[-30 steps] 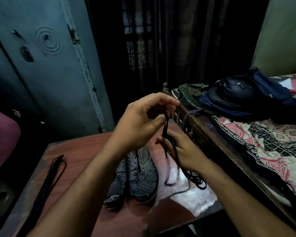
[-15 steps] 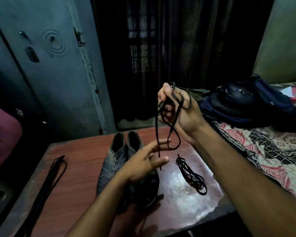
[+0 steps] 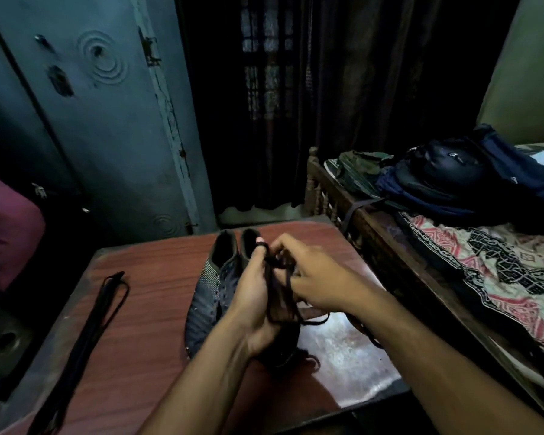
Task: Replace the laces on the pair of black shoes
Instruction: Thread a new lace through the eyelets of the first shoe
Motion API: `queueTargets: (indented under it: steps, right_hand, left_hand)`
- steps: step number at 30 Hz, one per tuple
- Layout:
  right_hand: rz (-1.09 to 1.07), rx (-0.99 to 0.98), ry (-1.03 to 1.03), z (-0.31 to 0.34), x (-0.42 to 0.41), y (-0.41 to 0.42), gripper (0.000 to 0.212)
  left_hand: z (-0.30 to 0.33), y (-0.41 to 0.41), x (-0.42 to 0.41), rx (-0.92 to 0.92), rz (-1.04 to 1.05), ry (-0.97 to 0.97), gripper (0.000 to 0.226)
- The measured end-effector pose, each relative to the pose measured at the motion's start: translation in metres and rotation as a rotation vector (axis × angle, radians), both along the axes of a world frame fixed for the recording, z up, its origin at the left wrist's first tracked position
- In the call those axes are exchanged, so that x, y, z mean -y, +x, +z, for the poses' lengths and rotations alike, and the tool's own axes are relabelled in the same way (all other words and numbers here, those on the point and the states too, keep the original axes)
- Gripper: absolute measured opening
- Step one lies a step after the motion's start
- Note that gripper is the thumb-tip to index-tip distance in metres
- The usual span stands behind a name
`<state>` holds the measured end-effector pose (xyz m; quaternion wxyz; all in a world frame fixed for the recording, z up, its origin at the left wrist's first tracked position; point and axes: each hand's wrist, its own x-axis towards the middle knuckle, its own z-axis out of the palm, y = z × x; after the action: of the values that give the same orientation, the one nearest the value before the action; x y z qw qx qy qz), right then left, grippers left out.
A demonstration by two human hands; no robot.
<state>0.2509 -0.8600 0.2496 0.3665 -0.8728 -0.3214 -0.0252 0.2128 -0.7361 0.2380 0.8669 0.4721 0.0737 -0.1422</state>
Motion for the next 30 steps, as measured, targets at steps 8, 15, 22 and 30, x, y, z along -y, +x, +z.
queueTargets:
  steps: [8, 15, 22, 30]
  right_hand:
    - [0.004, -0.011, -0.065, 0.029, 0.017, 0.000, 0.035]
    - [-0.315, -0.156, -0.516, -0.078, 0.079, -0.015, 0.062]
    - [-0.425, -0.096, -0.605, -0.120, 0.061, 0.007, 0.075]
    - [-0.500, 0.114, -0.443, -0.124, 0.049, 0.077, 0.063]
  left_hand:
    - [-0.023, -0.002, -0.001, -0.104, 0.074, -0.087, 0.066]
    - [-0.018, 0.007, -0.022, -0.007, 0.150, -0.031, 0.053]
    - [-0.025, 0.015, -0.030, 0.042, 0.168, 0.044, 0.045]
    - [-0.022, 0.028, -0.047, 0.097, 0.178, 0.075, 0.044]
